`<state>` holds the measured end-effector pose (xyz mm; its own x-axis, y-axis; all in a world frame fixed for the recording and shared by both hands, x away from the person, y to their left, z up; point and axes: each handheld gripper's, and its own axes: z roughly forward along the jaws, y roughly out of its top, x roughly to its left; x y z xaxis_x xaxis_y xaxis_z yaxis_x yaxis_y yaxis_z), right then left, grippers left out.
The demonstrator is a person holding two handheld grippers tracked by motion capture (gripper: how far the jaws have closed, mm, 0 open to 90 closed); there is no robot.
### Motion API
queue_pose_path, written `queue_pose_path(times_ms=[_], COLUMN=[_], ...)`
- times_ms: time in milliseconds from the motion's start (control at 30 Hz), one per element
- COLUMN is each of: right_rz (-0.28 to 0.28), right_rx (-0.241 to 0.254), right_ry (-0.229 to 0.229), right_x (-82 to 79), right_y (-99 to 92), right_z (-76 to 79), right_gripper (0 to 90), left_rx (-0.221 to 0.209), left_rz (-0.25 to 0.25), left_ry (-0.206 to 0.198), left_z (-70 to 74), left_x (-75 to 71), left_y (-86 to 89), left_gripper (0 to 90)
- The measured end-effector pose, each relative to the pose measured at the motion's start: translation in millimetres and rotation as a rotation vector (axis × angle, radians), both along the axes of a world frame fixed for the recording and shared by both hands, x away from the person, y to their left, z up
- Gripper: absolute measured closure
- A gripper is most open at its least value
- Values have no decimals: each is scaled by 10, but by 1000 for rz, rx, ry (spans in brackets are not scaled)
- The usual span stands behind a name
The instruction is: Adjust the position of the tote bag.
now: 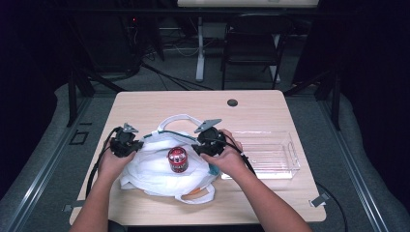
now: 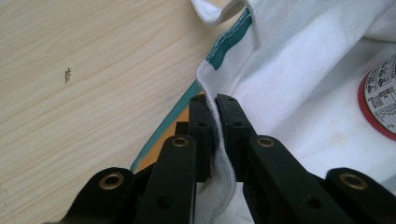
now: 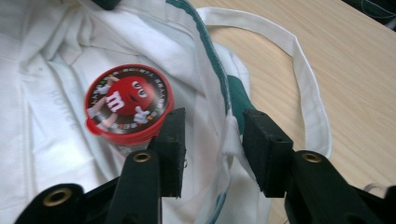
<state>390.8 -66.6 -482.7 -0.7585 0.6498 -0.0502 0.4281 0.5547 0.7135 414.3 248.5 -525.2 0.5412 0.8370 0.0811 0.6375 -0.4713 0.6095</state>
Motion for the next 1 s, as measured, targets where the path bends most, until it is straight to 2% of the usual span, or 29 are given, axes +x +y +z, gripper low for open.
queue_pose_path(times_ms=[100, 233, 300, 433, 533, 700, 1000], right_rz=[-3, -24, -29, -38, -40, -41, -70], right_rx=[21, 10, 17, 11, -8, -22, -72], right_ry=[-4, -19, -8, -1, 17, 32, 46], right_x=[-70, -136, -157, -188, -189, -158, -53], right_y=[-39, -97, -128, -174, -197, -221, -205], right_z=[23, 32, 30, 3, -35, -64, -155], right_gripper=[583, 596, 606, 688, 777, 864, 881], left_rx=[-7, -5, -7, -9, -8, -27, -21], left_rz=[-2, -7, 1, -2, 1, 0, 1], left_ry=[3, 10, 1, 8, 1, -5, -6], left_z=[0, 5, 1, 5, 2, -18, -26], left_x=[0, -1, -5, -4, -8, -15, -17], left_y=[5, 4, -3, 0, -5, 14, 1], left_gripper=[853, 853, 853, 852, 852, 852, 852])
